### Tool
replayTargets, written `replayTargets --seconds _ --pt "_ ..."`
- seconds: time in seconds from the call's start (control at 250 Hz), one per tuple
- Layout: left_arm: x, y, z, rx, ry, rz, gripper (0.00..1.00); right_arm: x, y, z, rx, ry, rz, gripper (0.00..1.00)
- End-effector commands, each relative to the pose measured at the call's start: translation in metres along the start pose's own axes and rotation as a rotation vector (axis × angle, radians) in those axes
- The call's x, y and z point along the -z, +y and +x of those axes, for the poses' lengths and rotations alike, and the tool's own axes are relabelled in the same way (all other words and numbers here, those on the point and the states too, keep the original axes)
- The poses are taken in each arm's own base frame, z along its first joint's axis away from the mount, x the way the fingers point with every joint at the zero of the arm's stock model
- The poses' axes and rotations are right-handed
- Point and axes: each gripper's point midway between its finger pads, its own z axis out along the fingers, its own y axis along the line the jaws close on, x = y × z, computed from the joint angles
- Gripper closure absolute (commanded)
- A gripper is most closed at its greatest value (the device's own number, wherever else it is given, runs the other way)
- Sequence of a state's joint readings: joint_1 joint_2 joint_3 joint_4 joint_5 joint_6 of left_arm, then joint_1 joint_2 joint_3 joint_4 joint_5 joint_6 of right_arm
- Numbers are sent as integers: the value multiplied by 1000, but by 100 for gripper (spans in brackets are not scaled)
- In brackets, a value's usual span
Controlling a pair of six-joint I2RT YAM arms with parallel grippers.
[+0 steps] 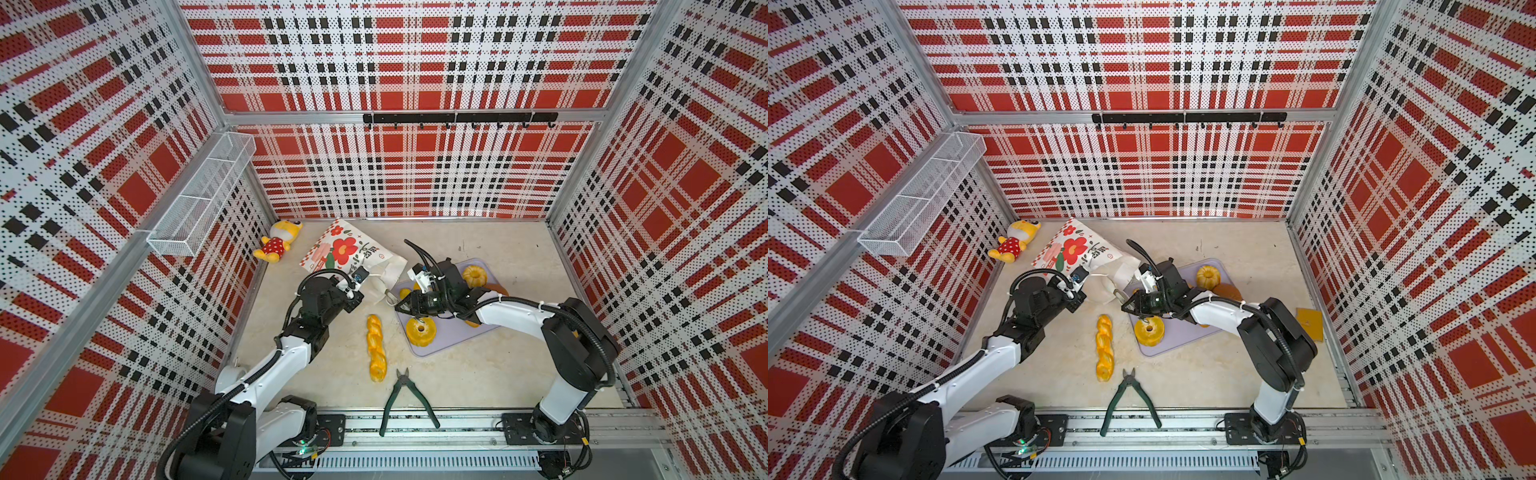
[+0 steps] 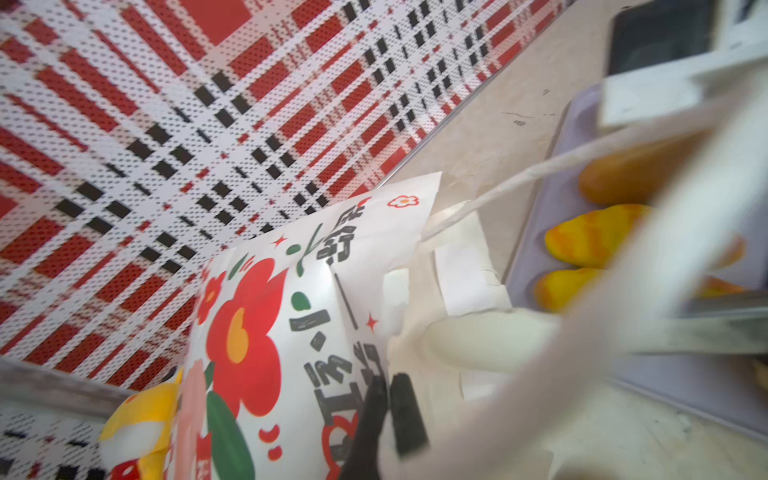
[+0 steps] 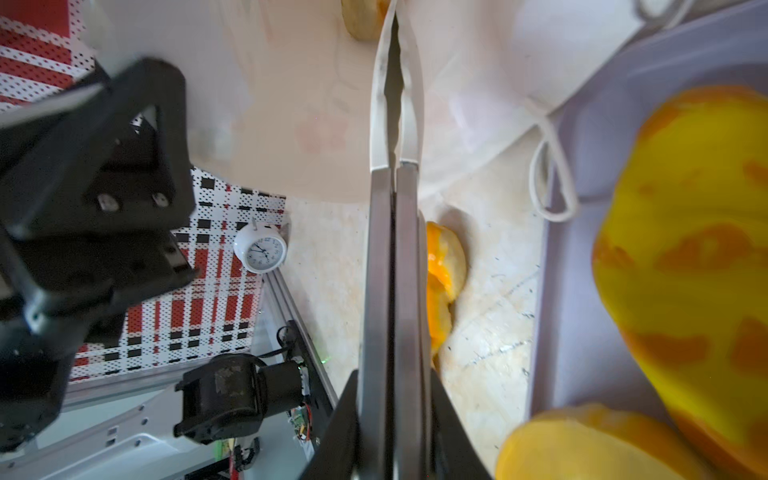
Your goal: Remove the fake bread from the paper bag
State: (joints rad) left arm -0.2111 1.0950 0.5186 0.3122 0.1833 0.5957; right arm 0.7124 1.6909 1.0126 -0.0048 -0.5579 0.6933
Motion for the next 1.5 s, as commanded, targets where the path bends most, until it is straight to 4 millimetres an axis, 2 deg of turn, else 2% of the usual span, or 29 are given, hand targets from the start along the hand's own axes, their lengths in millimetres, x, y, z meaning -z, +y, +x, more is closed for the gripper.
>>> replayTargets --seconds 0.0,0.08,0.152,0.24,0.344,0.436,0.496,0.712,0.832,1.008,1.14,1.2,1.316,1.497 --pt "12 37 -13 -75 -50 -58 100 29 19 -11 137 -89 23 100" --pt "14 57 -10 -197 15 -80 100 46 29 -13 176 -123 28 100" --pt "16 76 -19 -281 40 -126 100 57 35 -12 196 -137 30 100" --pt "16 79 -31 -368 44 -121 100 66 36 -7 207 -128 46 100" --pt "11 61 -29 -503 84 -73 100 64 33 1 198 -99 44 100" --pt "8 35 -14 -577 119 6 100 53 29 10 157 -39 12 100" --pt "9 26 -6 -585 136 22 100 46 31 14 134 -16 -10 100" --pt "15 -4 8 -549 131 75 100 28 61 36 126 68 -50 100" --pt "15 -18 10 -531 121 98 100 24 71 40 127 55 -60 100" --pt "15 -15 6 -447 90 48 100 16 76 24 101 -2 -47 100" --pt "14 -14 2 -378 61 24 100 -7 64 7 -5 -39 -21 100" --pt "14 -15 0 -351 45 19 100 -20 66 0 -46 -49 -49 100" --pt "14 -18 -2 -324 28 26 100 -41 70 -12 -124 -55 -113 93" --pt "14 -18 -3 -297 21 19 100 -59 71 -24 -229 -96 -208 83"
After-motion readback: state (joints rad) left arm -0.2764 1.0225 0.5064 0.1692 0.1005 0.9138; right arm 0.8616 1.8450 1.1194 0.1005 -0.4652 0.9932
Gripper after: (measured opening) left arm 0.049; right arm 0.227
